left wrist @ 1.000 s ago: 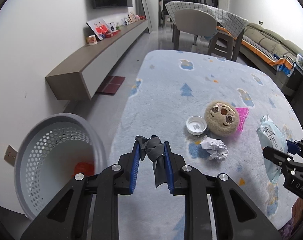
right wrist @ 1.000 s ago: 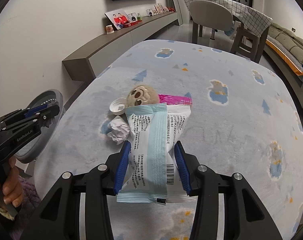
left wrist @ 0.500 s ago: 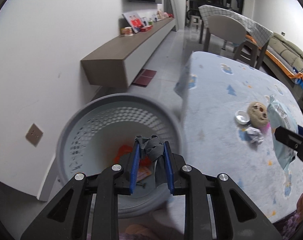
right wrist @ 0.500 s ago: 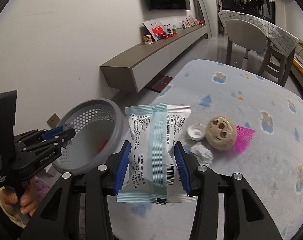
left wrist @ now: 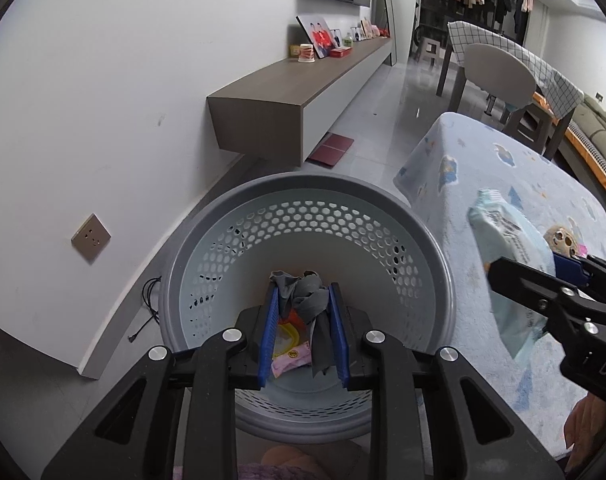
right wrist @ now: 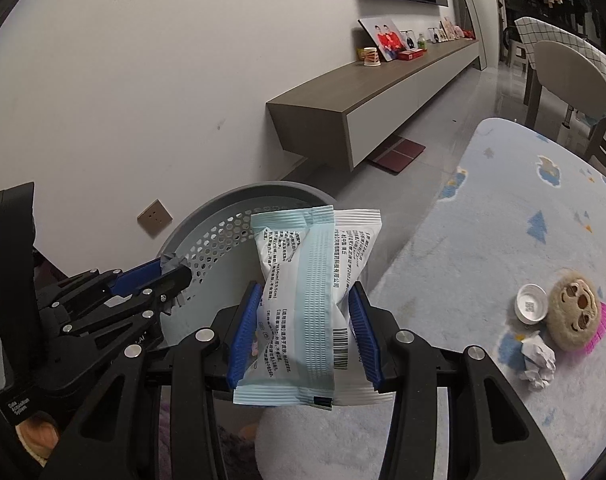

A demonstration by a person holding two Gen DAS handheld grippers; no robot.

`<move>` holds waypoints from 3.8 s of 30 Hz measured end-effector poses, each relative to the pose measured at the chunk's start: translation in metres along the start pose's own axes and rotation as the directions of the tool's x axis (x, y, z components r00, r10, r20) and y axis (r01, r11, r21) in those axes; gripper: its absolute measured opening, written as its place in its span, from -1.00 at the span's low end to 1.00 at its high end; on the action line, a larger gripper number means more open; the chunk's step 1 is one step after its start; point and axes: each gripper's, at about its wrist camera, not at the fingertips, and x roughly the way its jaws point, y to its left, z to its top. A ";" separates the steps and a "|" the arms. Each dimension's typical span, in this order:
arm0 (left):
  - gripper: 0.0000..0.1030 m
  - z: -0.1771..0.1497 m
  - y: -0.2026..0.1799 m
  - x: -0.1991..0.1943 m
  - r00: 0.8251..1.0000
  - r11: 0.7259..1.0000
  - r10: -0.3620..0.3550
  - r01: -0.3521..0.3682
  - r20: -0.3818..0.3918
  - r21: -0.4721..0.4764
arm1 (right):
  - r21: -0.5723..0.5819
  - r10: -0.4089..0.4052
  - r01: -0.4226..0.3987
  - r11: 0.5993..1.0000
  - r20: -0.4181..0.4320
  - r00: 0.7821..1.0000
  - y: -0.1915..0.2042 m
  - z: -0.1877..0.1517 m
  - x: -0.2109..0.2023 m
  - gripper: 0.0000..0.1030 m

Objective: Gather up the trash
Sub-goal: 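Carry grey wrapper and packet over the wastebasket and open both grippers, then withdraw both grippers from the wastebasket toward the table, then reach the right gripper to the plush sloth ball with pink shuttlecock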

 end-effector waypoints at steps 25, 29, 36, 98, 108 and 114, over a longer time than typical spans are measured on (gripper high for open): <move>0.59 0.002 0.026 0.004 0.997 0.995 0.082 -0.081 0.002 -0.057 | -0.009 -0.005 0.005 1.000 -0.008 1.000 0.006 0.005 0.019 0.10; 0.69 0.001 0.026 0.004 0.996 0.995 0.087 -0.087 0.000 -0.055 | 0.015 -0.028 0.028 0.999 -0.001 1.000 0.005 -0.004 0.015 0.10; 0.76 0.000 0.023 -0.002 0.996 0.995 0.081 -0.080 0.023 -0.052 | 0.078 -0.093 0.091 0.993 0.016 0.996 -0.006 -0.023 -0.004 0.10; 0.78 -0.046 -0.112 -0.122 0.989 0.998 -0.044 0.036 0.141 0.056 | 0.292 -0.259 0.195 0.936 0.198 0.945 -0.122 -0.144 -0.190 0.16; 0.78 -0.032 -0.139 -0.101 0.979 0.984 -0.115 0.089 0.166 0.154 | 0.362 -0.317 0.246 0.899 0.152 0.936 -0.152 -0.145 -0.170 0.17; 0.78 -0.034 -0.159 -0.071 0.984 0.974 -0.123 0.094 0.131 0.207 | 0.390 -0.326 0.265 0.882 0.098 0.940 -0.172 -0.149 -0.147 0.17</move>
